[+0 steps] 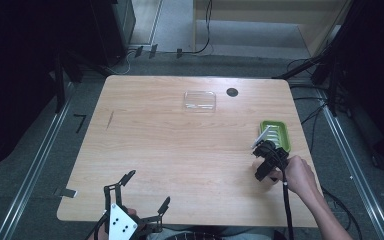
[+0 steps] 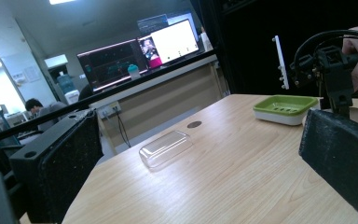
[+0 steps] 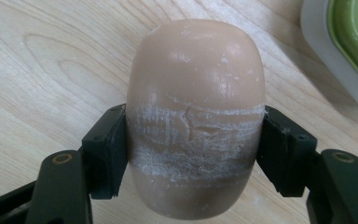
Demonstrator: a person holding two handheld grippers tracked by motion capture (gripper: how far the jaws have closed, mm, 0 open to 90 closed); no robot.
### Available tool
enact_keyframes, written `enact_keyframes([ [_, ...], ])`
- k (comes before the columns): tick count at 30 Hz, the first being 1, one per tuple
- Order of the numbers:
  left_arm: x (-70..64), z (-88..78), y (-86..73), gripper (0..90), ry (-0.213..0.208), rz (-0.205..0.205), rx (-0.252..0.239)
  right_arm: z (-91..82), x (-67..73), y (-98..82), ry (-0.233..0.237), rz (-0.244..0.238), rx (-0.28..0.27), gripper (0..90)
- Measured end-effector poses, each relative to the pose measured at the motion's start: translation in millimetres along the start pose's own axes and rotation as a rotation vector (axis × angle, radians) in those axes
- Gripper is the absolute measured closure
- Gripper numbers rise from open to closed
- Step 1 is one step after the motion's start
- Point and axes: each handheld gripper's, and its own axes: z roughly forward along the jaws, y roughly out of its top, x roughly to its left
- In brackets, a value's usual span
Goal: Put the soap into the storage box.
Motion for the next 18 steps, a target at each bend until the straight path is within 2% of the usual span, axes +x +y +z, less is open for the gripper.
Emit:
enact_keyframes([
  [18,-0.1,0.1,0.1,0.0,-0.001,0.002,0.001,-2.7,-17.6,-8.1,0.003,0.047,0.001,33.8],
])
